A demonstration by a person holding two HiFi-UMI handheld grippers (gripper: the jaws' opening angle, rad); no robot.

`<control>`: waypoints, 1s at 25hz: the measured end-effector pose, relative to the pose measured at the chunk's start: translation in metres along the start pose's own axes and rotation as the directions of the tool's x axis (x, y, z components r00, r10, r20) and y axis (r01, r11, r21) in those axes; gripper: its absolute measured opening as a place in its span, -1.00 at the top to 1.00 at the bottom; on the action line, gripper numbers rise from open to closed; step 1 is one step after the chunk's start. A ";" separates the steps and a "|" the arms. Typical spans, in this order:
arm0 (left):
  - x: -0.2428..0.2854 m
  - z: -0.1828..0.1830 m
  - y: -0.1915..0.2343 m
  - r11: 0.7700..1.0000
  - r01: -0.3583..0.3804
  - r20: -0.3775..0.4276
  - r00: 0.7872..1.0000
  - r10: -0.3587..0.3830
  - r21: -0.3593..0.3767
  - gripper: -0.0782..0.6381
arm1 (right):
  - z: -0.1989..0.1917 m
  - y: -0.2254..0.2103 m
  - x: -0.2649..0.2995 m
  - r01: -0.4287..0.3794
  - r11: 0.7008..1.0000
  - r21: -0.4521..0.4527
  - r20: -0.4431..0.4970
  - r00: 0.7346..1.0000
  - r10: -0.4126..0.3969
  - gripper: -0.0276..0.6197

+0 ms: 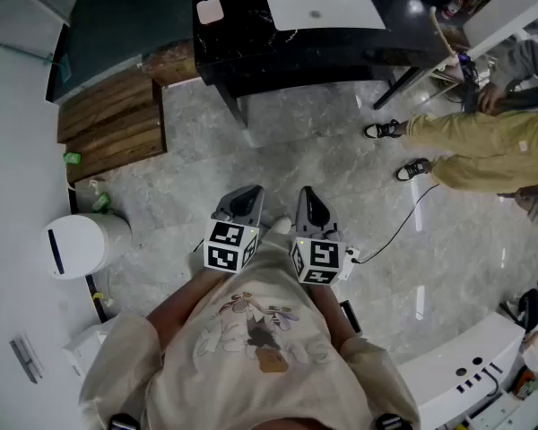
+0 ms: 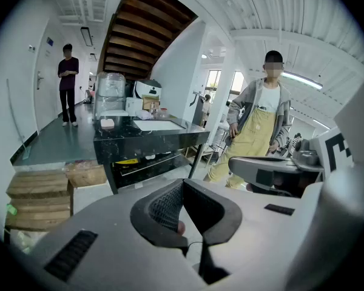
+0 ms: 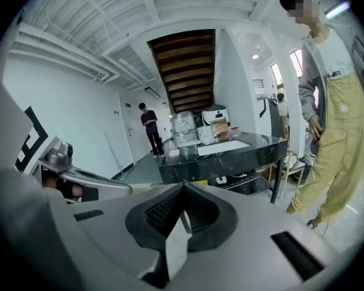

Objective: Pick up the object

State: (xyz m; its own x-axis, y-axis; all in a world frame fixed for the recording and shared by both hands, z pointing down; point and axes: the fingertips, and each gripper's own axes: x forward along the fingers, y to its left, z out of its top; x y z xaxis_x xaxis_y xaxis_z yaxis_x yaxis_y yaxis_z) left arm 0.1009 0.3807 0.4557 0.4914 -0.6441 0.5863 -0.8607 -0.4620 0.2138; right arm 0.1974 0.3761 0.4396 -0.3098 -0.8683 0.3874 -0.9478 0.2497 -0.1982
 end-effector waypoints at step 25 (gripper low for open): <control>0.011 -0.005 -0.018 1.000 -0.007 -0.031 0.999 0.008 0.028 0.74 | -0.011 -0.005 -0.004 -0.044 0.998 0.051 0.006 0.999 0.043 0.86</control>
State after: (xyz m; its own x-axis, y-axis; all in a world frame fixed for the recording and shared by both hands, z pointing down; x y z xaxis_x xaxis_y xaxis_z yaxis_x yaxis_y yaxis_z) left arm 0.1210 0.3855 0.4625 0.4803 -0.6284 0.6120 -0.8600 -0.4747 0.1875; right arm 0.2025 0.3834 0.4487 -0.3502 -0.8591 0.3732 -0.9283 0.2652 -0.2606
